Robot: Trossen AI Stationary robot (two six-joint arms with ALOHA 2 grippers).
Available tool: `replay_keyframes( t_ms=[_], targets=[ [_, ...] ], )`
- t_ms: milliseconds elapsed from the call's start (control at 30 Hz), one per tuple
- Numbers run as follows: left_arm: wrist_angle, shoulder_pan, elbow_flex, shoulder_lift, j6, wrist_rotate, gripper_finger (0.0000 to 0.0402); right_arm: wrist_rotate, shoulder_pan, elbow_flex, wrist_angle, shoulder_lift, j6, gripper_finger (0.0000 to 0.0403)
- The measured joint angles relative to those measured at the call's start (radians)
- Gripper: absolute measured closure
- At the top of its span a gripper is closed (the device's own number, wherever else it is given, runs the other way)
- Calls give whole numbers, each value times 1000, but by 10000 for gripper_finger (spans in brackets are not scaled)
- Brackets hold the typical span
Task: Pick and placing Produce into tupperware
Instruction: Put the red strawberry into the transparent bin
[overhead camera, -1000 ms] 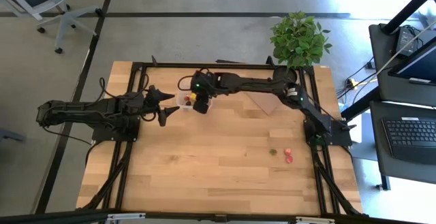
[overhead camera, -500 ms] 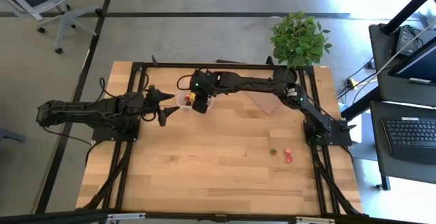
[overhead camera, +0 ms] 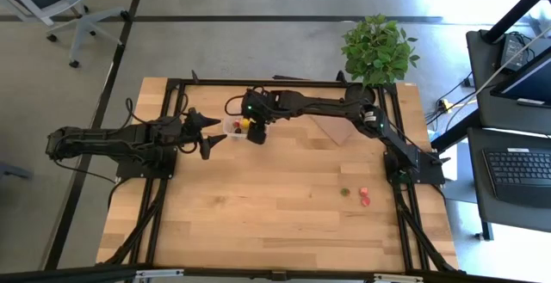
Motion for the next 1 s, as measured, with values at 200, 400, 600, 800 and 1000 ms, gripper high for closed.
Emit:
replay_keyframes(
  t_ms=[200,400,600,800,1000],
  targets=[
    [1,0,0,0,2,0,111,-5,4,94,-327,-33,-41,176],
    [3,0,0,0,1,0,111,-45,44,118,-587,-102,-41,176],
    [1,0,0,0,1,0,111,-98,123,66,-652,-225,-66,176],
    [1,0,0,0,-17,0,111,-99,213,-151,-634,-441,-35,176],
    [1,0,0,0,-24,24,111,-98,274,-520,-554,-717,99,176]
  ],
)
